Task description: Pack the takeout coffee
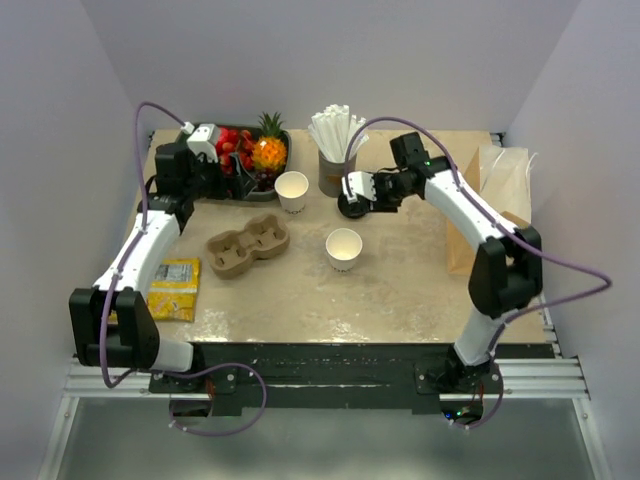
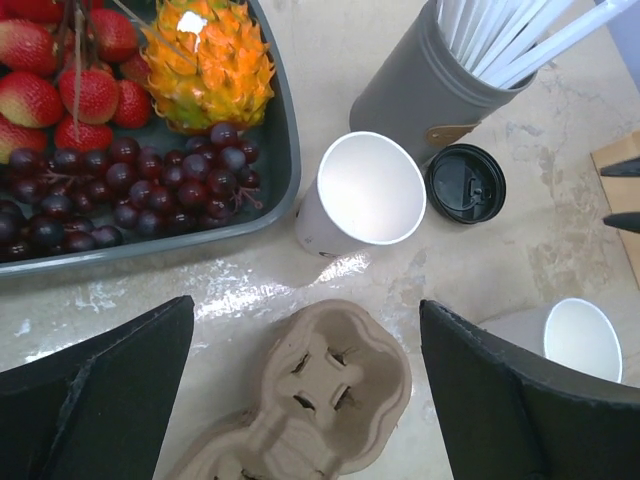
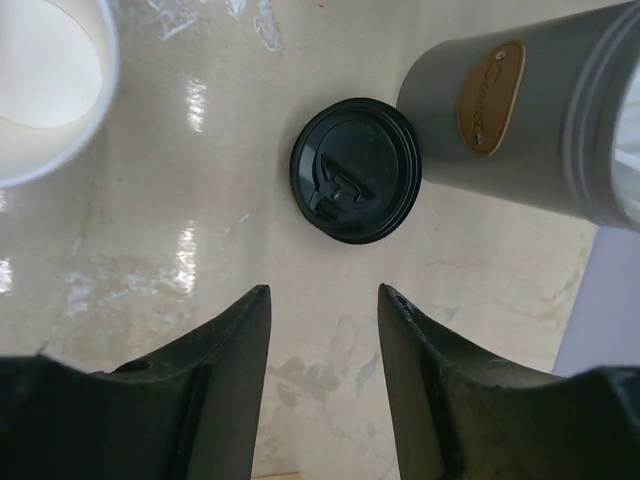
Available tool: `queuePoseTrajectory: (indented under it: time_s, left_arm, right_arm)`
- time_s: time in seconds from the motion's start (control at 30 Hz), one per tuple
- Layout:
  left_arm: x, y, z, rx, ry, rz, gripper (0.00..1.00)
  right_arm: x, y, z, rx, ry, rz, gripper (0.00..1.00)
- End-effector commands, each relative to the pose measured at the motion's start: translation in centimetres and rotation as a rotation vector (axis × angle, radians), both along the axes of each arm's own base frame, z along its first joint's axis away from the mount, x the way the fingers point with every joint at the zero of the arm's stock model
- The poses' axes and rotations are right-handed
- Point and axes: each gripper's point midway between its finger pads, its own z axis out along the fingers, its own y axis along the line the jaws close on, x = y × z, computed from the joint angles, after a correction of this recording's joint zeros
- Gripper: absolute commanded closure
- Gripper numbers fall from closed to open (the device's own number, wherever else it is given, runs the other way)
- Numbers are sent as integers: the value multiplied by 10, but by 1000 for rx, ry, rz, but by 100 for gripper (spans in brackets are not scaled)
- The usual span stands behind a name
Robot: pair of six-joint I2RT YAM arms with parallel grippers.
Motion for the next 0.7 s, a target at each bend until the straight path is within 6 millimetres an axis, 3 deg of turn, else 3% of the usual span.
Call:
queuePoseTrajectory:
  time_s: [0.0,0.27,0.67]
  left_arm:
    - [-10,11,18,91,-76,-14,2]
    - [-15,22,14,168,-74,4,2]
    - [-16,28,9,186,-66,32,2]
  right_arm:
    - [13,2,1,-94,-7,242,53]
    - [22,0,-53,-231,-22,475,58]
    - [45,2,-82,-301,-40,529,65]
